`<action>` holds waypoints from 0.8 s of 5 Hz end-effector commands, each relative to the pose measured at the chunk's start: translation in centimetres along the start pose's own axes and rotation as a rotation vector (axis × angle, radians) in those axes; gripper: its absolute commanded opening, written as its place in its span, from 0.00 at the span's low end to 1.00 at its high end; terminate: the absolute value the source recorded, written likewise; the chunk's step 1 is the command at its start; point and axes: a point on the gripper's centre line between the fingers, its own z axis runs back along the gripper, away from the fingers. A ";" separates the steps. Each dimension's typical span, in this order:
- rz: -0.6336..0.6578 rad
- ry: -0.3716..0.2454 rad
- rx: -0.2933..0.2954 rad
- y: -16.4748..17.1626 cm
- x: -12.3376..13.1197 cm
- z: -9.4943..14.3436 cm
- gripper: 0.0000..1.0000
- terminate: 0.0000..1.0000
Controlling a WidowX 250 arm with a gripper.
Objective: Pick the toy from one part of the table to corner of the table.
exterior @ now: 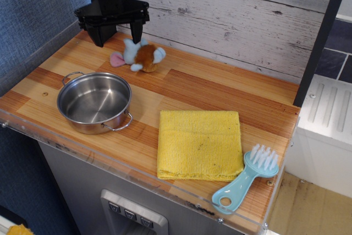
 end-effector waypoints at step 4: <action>-0.023 -0.022 0.006 -0.9 1.0 -0.6 0.00 0.00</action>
